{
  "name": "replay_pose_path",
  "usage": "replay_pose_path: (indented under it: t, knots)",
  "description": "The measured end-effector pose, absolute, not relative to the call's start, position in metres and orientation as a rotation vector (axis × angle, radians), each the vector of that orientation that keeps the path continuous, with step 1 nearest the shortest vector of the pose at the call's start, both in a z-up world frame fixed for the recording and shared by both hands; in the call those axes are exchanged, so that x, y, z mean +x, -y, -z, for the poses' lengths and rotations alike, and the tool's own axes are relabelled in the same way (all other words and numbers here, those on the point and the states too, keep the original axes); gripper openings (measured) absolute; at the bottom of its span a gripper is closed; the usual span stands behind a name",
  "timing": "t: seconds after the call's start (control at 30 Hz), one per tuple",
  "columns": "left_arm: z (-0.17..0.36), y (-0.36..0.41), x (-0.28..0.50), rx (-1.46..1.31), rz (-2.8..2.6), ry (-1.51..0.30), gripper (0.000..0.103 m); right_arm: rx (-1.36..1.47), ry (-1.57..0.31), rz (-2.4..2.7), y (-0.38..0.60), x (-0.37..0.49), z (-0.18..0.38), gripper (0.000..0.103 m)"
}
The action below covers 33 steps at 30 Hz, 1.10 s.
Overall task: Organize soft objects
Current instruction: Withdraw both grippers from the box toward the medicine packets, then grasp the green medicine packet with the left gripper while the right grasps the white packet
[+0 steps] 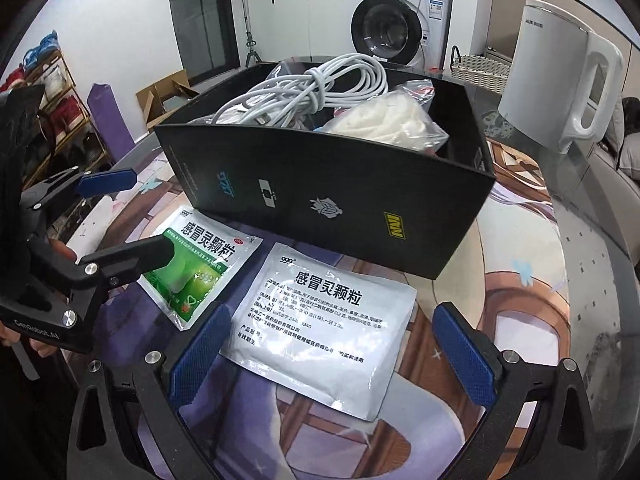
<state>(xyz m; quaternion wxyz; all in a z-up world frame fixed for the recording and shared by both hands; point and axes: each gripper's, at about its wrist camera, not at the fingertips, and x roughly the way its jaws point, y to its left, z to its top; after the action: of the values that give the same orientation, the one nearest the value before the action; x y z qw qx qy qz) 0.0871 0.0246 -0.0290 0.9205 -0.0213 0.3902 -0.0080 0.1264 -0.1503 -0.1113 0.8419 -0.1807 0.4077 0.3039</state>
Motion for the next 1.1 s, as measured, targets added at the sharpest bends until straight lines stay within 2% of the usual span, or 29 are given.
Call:
replay_pose_path:
  t: [0.9,1.1]
  knots:
    - [0.04,0.014,0.092,0.0,0.118,-0.934,0.103,-0.383,-0.865,-0.619,0.171,0.137,0.112,0.102]
    - [0.042,0.013,0.095,-0.003,0.098,-0.933,0.103,-0.381,-0.852,-0.627,0.174,0.134,0.112,0.094]
